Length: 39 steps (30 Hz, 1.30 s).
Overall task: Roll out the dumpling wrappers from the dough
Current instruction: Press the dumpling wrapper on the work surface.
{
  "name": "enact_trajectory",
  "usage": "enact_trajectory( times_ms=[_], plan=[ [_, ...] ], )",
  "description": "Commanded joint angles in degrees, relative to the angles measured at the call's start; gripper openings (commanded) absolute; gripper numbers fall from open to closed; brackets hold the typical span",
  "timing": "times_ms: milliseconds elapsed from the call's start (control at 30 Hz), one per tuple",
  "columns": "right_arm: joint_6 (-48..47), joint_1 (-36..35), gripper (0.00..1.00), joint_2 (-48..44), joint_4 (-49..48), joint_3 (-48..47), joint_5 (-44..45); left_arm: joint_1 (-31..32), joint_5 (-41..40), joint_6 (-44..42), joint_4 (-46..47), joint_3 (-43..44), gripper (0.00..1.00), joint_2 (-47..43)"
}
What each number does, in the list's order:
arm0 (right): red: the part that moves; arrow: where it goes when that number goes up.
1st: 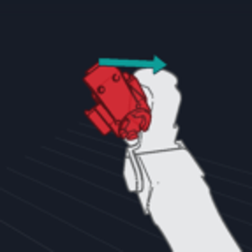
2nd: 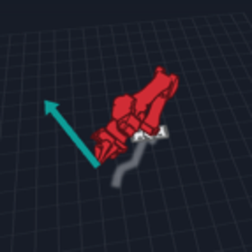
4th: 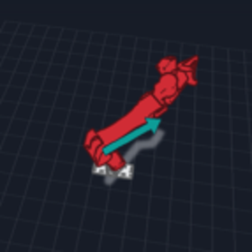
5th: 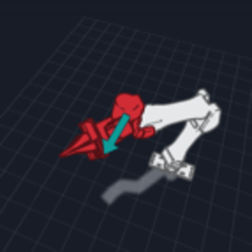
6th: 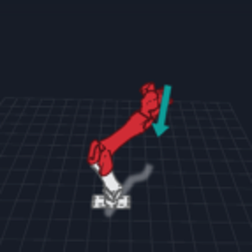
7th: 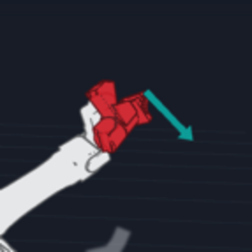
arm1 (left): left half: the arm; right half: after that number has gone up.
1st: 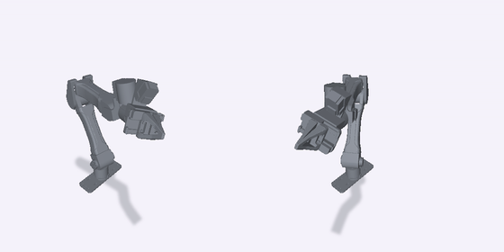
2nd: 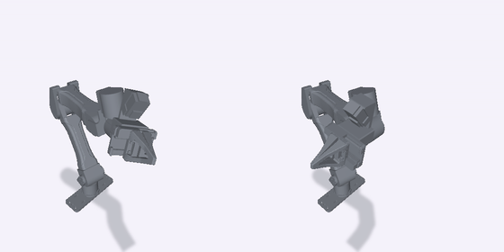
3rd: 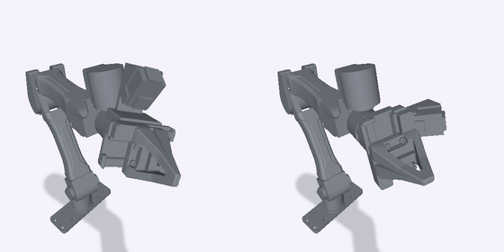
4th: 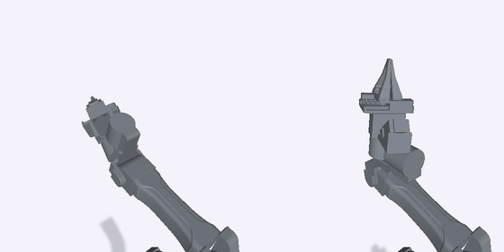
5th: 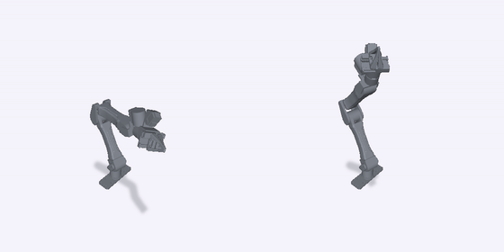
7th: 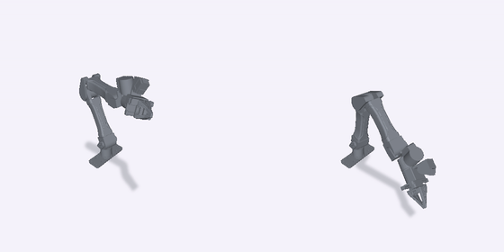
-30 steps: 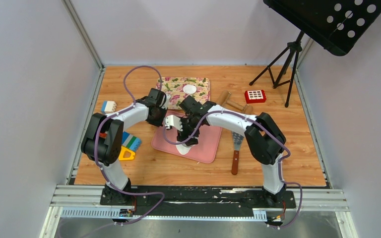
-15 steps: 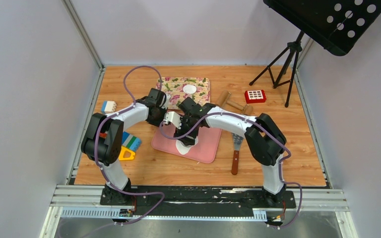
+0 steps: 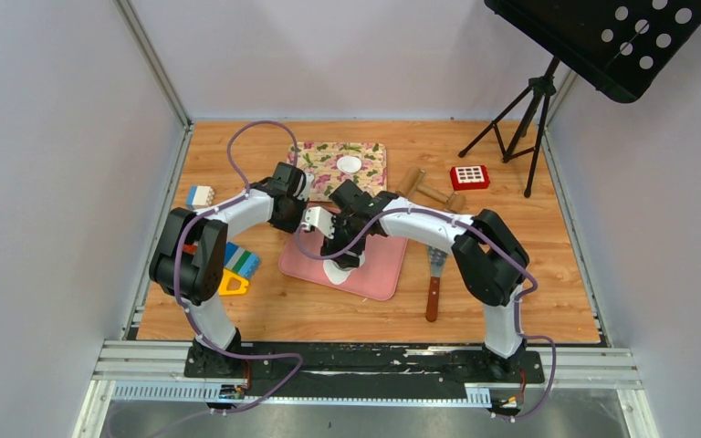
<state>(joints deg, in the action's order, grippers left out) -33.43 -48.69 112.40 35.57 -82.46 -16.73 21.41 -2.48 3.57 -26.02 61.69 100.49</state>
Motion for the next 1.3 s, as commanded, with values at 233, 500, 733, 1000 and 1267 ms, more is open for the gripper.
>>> enact_trajectory(
  times_ms=[233,500,733,1000,1267],
  plan=[
    [-13.4,1.4,0.51,5.8,8.2,-1.4,-4.7,1.0,2.6,0.6,-3.2,-2.3,0.00,4.0],
    [-10.6,1.7,0.51,6.9,9.7,-2.7,-6.8,1.0,2.6,0.6,-3.2,-2.3,0.00,3.8],
    [-0.4,1.7,0.50,6.9,6.4,-1.0,-2.7,1.0,2.7,0.7,-3.2,-2.4,0.00,3.9],
    [9.8,1.5,0.49,6.0,3.1,1.6,4.1,1.0,2.7,0.7,-3.2,-2.4,0.00,3.9],
    [10.6,0.7,0.48,4.9,3.0,2.7,4.1,1.0,1.2,0.7,-3.2,-2.4,0.00,3.8]
  ],
)
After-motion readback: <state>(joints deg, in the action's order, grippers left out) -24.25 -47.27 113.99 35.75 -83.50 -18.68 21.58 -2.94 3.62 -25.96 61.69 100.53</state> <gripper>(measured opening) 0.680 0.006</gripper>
